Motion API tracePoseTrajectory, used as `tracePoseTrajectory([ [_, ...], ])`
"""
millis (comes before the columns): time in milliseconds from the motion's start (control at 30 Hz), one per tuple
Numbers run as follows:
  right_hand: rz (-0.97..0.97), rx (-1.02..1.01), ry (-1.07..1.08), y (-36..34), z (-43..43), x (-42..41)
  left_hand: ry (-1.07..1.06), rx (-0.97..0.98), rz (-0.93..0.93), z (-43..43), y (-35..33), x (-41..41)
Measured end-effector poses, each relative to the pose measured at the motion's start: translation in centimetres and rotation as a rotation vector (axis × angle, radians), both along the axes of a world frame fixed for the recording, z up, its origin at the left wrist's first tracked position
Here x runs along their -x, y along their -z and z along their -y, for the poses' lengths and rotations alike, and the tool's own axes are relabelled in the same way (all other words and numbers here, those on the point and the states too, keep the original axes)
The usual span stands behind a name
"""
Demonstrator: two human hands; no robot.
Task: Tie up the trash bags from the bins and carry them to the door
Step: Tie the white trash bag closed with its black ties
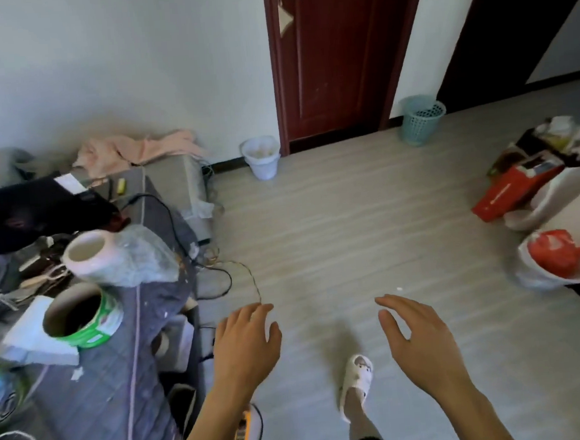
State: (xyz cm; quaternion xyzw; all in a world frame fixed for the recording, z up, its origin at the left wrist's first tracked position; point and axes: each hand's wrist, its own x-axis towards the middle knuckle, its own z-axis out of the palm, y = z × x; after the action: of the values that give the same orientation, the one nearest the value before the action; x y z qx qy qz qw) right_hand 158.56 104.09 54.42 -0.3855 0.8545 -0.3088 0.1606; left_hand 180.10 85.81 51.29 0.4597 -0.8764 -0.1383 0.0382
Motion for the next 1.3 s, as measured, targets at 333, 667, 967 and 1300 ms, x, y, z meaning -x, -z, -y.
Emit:
tracePoseTrajectory([
  [333,-0.040,-0.033,-0.239,-0.9,26.8,20.4,-0.260,0.000,0.003,22.9,-1.3,16.7],
  [667,-0.062,-0.052,-0.295,0.6,54.9,31.0,-0.278,-0.014,0.022,49.8,0.8,27.9],
  [967,-0.061,-0.058,-0.302,-0.7,76.7,39.5,-0.217,0.003,0.055,71.9,-0.8,37.9],
  [1300,-0.003,-0.156,-0.433,4.6,98.8,52.2,-0.313,-0.071,0.151,91.9,4.1,48.4],
])
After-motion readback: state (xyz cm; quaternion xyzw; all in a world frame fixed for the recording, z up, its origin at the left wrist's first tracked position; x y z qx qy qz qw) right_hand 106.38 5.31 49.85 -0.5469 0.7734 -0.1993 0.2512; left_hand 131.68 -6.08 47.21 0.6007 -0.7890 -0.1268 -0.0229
